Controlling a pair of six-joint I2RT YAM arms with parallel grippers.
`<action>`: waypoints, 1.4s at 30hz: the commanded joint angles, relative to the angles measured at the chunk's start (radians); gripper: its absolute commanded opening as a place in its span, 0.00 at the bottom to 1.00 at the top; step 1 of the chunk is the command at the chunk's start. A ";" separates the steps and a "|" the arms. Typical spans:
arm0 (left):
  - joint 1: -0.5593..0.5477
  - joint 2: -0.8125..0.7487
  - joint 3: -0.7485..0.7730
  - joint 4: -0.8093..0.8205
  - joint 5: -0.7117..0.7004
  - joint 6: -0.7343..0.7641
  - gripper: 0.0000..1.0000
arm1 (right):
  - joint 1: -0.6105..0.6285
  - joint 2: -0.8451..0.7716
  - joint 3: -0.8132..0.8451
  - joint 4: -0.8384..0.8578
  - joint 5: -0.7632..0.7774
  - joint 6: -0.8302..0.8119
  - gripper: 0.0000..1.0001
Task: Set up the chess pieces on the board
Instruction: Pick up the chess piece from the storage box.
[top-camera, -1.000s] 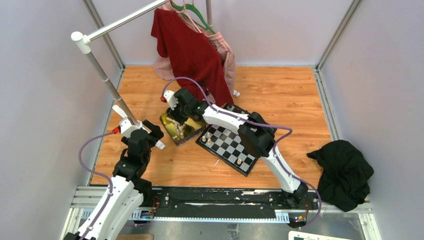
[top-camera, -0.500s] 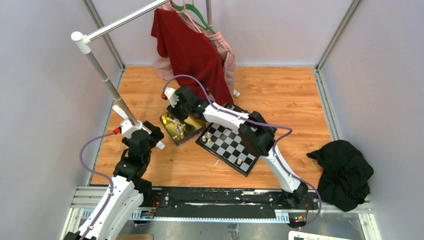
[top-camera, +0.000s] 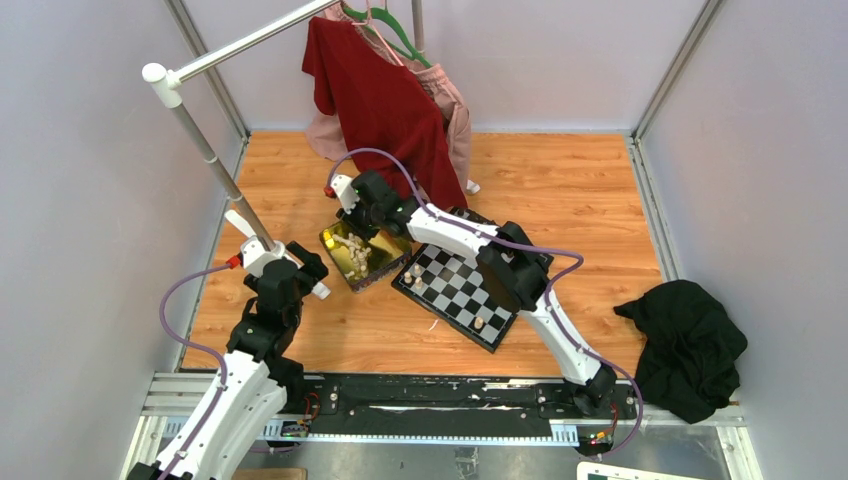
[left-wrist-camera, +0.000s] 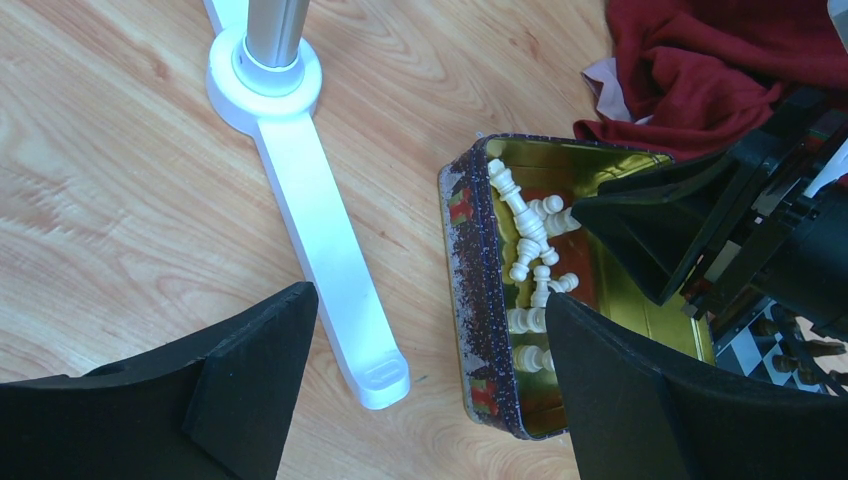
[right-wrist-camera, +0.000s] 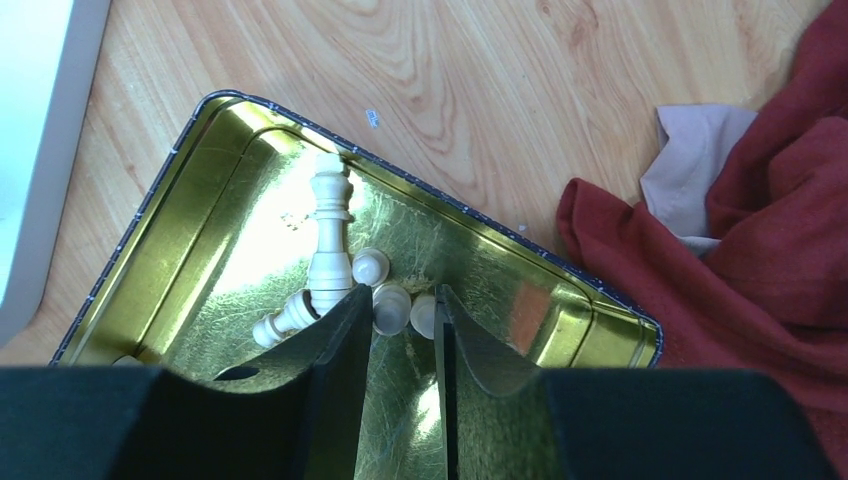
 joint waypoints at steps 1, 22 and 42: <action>-0.002 -0.007 -0.008 0.016 -0.009 0.006 0.90 | -0.008 0.035 0.042 -0.020 -0.030 0.007 0.32; -0.002 0.018 0.015 0.025 -0.002 0.014 0.90 | -0.008 0.028 0.045 -0.048 -0.053 0.015 0.00; -0.002 -0.035 0.043 -0.047 -0.049 0.017 0.90 | -0.002 -0.133 -0.066 0.006 -0.056 -0.003 0.00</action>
